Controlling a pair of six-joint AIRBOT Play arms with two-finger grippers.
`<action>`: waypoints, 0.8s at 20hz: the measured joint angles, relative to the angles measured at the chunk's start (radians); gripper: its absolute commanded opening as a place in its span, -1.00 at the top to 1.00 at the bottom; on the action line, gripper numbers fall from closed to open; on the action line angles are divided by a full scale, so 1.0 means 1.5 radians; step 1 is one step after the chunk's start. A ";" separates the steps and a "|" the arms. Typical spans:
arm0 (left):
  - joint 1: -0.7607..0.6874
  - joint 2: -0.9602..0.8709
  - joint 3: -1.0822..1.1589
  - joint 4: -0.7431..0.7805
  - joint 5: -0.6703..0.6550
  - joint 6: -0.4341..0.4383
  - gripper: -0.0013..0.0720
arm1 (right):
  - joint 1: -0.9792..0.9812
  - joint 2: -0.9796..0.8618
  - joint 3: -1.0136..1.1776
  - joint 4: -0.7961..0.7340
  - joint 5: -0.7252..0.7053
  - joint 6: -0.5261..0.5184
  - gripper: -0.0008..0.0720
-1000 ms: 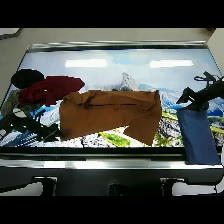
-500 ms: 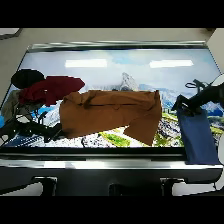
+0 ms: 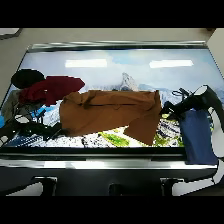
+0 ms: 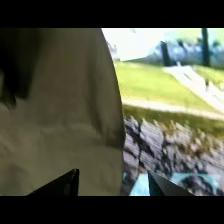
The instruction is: Fold the shirts.
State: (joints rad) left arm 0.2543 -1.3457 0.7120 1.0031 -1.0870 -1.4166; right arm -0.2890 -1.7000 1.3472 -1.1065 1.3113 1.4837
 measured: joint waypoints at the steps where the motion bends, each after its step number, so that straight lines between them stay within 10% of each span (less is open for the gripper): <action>1: 0.000 0.007 0.000 0.004 0.010 0.001 0.91 | 0.000 -0.008 -0.001 0.014 -0.018 -0.002 -0.22; 3: 0.000 0.020 -0.002 0.007 0.020 0.002 0.91 | 0.000 -0.024 -0.003 0.035 -0.049 -0.003 -0.04; 6: 0.001 0.037 -0.001 0.017 0.026 0.004 0.90 | 0.001 -0.041 -0.003 0.060 -0.075 0.006 0.87; 16: 0.001 0.077 0.174 -0.003 -0.059 0.025 0.91 | 0.000 0.068 0.066 0.082 -0.019 -0.051 0.88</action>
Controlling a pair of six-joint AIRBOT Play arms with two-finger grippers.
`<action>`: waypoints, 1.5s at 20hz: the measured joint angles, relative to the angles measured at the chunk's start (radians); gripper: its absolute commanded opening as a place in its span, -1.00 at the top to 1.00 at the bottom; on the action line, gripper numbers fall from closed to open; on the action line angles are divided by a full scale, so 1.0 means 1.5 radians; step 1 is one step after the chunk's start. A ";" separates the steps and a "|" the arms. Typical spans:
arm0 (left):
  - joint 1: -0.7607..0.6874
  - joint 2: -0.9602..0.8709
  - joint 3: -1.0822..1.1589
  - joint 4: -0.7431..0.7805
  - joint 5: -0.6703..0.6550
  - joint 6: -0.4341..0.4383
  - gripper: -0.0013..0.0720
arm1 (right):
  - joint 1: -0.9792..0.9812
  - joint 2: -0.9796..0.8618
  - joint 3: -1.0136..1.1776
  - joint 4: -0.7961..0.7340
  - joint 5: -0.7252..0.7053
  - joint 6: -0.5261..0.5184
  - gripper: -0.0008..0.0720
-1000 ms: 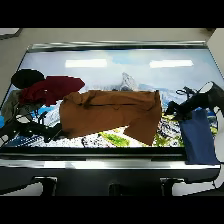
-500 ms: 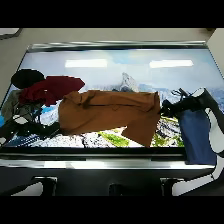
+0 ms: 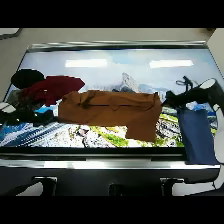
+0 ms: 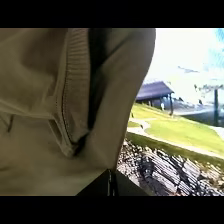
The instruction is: Fold the shirts.
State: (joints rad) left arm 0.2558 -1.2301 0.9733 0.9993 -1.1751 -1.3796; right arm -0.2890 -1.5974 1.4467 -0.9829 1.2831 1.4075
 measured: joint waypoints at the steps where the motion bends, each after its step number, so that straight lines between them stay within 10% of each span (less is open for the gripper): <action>1: 0.000 0.016 0.045 0.000 -0.006 0.000 0.91 | 0.000 0.036 0.020 0.000 -0.007 -0.009 0.88; 9: 0.000 0.196 0.588 0.078 0.060 -0.077 0.91 | -0.001 0.440 0.216 -0.081 -0.262 -0.044 0.88; 17: 0.000 0.288 0.710 0.121 0.088 -0.128 0.91 | -0.001 0.631 0.244 -0.224 -0.301 0.033 0.87; 30: -0.040 -0.039 0.445 0.128 -0.031 -0.057 0.91 | 0.003 0.189 0.212 -0.207 0.093 0.022 0.88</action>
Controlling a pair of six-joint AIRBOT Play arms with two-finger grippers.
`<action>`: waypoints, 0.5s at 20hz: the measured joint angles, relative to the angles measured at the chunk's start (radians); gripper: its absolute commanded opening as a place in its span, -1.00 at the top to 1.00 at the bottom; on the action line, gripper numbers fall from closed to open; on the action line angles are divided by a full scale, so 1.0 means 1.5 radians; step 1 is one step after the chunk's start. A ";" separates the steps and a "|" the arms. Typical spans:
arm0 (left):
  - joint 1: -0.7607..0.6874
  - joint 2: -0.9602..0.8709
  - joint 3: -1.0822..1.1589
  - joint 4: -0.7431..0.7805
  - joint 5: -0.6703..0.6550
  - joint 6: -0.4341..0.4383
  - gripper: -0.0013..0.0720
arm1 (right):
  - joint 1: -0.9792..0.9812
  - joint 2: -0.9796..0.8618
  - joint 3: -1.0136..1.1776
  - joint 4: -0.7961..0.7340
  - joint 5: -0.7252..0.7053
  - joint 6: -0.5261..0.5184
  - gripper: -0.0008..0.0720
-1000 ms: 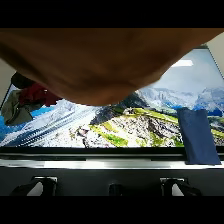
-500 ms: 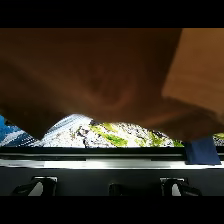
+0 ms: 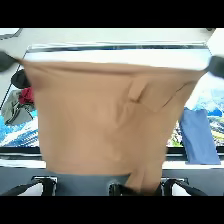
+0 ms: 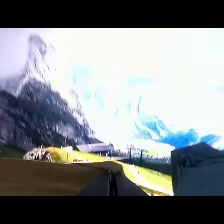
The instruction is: Fold the shirts.
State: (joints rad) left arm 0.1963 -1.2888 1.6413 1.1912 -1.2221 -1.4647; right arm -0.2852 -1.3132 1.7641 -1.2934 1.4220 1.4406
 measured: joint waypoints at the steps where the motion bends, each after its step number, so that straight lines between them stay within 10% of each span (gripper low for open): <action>1: -0.007 -0.045 -0.012 0.002 0.000 0.006 0.91 | 0.005 -0.050 -0.004 0.008 0.003 0.007 0.88; 10: -0.034 -0.302 0.018 -0.006 0.058 0.007 0.90 | 0.068 -0.289 -0.009 0.040 -0.200 0.094 0.87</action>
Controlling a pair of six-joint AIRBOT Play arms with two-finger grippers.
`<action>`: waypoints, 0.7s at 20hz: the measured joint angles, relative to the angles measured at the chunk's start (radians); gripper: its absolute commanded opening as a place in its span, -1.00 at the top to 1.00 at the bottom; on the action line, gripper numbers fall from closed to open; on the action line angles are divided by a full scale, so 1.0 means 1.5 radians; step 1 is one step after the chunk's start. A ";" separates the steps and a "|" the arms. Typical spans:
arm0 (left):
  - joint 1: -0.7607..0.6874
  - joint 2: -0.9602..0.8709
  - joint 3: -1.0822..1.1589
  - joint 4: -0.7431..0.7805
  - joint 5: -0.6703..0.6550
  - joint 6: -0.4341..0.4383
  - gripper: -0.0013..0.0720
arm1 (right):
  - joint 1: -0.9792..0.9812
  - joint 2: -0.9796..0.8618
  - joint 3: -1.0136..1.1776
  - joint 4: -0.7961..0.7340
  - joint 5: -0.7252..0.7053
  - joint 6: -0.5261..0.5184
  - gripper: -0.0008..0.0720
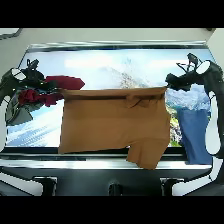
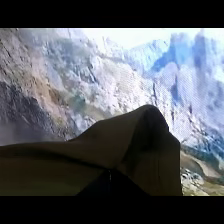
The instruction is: Fold the shirts.
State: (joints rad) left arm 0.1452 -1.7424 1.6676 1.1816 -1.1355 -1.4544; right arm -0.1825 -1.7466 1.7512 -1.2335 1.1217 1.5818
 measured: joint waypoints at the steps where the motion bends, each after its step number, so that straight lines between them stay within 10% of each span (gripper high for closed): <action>1: 0.002 -0.005 0.008 0.000 -0.009 0.006 0.91 | -0.002 -0.001 0.003 0.000 -0.003 0.004 0.87; 14: -0.001 -0.022 -0.119 -0.001 -0.292 0.030 0.91 | -0.019 0.007 -0.130 -0.059 0.224 0.017 0.87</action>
State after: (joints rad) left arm 0.1436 -1.7748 1.4899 1.1801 -1.5742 -1.4097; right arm -0.2115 -1.7367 1.5558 -1.3216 1.4570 1.6073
